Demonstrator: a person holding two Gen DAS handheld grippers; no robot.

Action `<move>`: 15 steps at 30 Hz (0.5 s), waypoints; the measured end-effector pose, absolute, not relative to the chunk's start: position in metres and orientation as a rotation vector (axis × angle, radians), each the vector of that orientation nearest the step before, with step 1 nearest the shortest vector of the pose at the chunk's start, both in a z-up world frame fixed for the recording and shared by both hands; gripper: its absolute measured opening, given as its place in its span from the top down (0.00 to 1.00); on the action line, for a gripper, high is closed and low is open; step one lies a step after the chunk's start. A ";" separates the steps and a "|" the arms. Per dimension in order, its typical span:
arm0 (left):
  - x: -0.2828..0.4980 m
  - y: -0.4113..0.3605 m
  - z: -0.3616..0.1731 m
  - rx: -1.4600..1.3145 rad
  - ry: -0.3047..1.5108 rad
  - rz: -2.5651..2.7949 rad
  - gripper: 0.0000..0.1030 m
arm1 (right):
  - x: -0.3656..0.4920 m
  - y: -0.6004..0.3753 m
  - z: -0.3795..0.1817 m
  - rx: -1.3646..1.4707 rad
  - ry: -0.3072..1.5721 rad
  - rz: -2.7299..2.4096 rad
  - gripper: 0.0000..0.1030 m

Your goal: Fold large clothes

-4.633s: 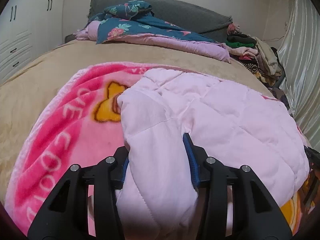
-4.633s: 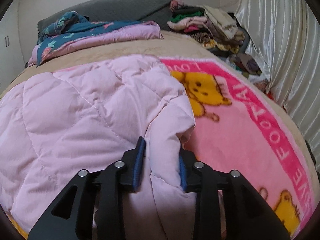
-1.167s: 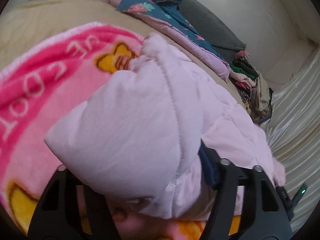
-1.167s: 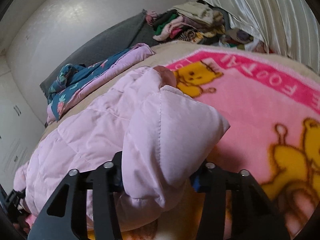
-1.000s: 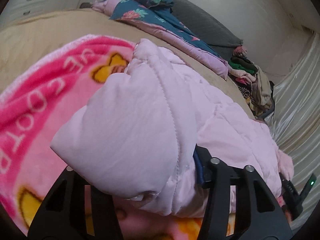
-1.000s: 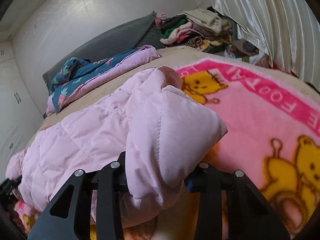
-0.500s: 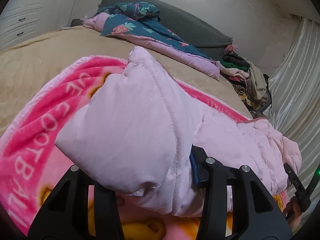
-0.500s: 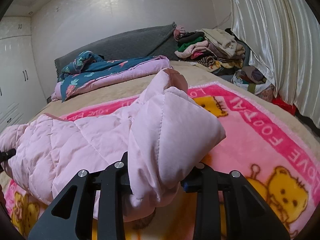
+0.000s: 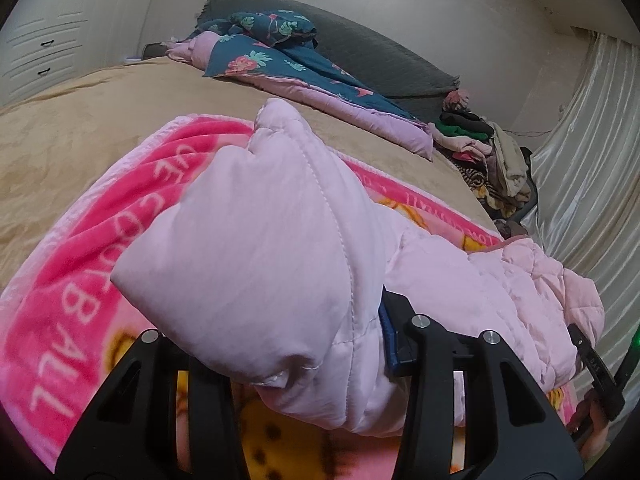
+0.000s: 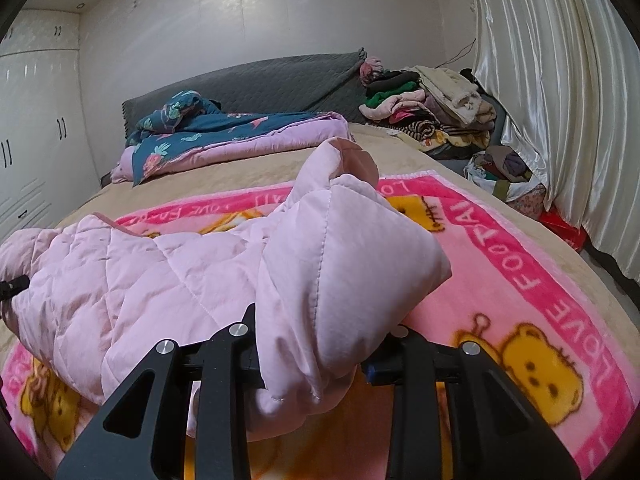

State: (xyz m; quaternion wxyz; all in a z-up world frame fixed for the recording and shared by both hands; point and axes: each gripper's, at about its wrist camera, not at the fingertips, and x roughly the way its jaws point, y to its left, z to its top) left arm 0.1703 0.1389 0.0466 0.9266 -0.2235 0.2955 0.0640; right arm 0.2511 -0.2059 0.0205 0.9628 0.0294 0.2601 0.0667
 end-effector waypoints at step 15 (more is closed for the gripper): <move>0.124 0.132 0.046 -0.426 0.595 0.123 0.65 | 0.199 -0.213 0.020 0.029 0.533 0.150 0.72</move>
